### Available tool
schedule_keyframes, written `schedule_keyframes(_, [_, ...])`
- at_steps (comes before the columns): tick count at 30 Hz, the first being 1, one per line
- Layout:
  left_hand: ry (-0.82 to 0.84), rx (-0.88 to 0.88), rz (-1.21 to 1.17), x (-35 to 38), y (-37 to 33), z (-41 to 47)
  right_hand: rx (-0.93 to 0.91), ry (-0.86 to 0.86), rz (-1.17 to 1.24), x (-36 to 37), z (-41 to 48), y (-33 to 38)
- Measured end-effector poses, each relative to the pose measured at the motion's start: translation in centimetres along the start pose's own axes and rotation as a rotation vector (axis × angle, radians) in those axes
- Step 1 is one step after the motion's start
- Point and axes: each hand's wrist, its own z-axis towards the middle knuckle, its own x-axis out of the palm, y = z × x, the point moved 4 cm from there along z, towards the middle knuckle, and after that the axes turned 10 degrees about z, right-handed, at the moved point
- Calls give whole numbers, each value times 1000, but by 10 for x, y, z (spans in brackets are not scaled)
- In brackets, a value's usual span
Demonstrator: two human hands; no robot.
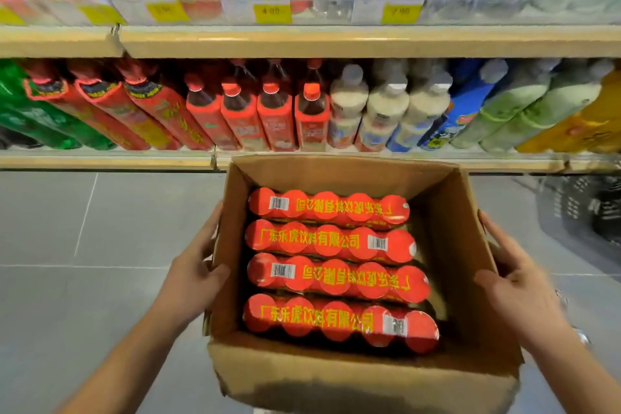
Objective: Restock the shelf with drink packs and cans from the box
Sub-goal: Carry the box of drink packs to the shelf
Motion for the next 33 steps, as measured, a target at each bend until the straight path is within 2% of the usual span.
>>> schedule_keyframes(6, [-7,-14,-21,64,64,64,0,-4,49,31,70,-73])
schedule_keyframes(14, [-42,37,-7,119,112,127,-62,-32,98,66,143,-152])
schedule_keyframes(24, [-133,71,73,126,122,163,-168,5,185,87,192,-166])
schedule_keyframes(33, [-157,24,67,129,127,163,-240,-11,259,94,190,-163])
